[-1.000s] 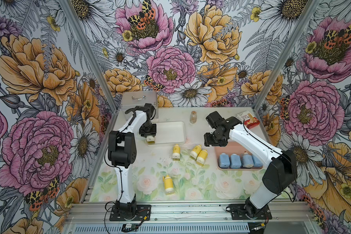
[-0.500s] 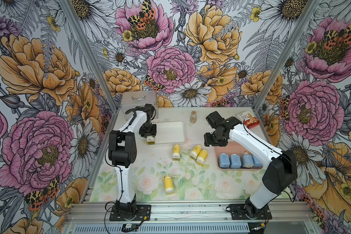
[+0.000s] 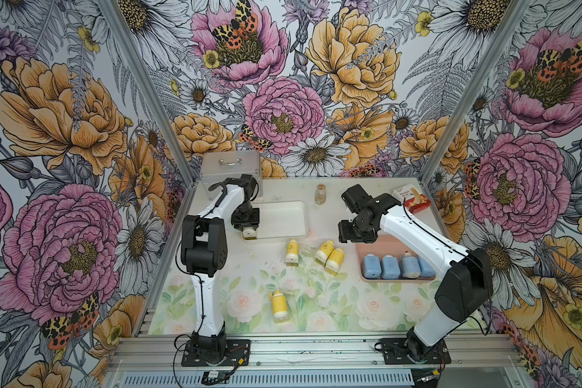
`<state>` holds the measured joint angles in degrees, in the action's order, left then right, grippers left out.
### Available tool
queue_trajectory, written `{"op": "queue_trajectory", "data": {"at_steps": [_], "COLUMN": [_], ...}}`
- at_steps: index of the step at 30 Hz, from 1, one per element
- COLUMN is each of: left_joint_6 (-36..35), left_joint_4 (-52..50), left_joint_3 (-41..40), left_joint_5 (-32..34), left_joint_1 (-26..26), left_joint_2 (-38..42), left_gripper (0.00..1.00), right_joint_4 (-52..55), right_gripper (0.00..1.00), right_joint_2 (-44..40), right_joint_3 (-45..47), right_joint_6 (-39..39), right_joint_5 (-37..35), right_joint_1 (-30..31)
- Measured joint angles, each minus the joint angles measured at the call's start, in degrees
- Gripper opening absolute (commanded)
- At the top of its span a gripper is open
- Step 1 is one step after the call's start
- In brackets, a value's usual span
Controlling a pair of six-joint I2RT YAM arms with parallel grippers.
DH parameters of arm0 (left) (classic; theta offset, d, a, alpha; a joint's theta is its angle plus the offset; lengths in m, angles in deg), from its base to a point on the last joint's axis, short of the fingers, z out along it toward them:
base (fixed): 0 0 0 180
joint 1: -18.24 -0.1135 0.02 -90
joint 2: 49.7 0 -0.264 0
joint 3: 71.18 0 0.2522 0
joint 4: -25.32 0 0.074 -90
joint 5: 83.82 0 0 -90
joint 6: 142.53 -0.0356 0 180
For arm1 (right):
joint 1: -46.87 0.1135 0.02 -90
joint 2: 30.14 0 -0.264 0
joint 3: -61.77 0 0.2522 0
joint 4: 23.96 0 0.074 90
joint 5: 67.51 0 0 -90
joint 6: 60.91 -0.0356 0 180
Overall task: Place the pencil sharpeners by color into the storage box
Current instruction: Place the pencil sharpener in the storage box.
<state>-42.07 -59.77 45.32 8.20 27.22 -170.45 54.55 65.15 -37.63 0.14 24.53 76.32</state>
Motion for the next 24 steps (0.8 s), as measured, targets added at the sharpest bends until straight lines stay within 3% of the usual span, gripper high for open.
{"op": "queue_trajectory", "data": {"at_steps": [8, 24], "left_joint_6": [-0.1, 0.0], "left_joint_4": [0.0, 0.1], "left_joint_3": [-0.1, -0.1], "left_joint_5": [0.0, 0.0], "left_joint_1": [-0.2, -0.2], "left_joint_2": [-0.1, -0.1], "left_gripper": [0.65, 0.68], "right_joint_4": [-0.1, -0.4], "right_gripper": [0.62, 0.62], "right_joint_2": [0.0, 0.0], "right_joint_3": [0.0, 0.0], "right_joint_6": [0.0, 0.0], "right_joint_5": [0.0, 0.0], "right_joint_1": [0.0, 0.0]}}
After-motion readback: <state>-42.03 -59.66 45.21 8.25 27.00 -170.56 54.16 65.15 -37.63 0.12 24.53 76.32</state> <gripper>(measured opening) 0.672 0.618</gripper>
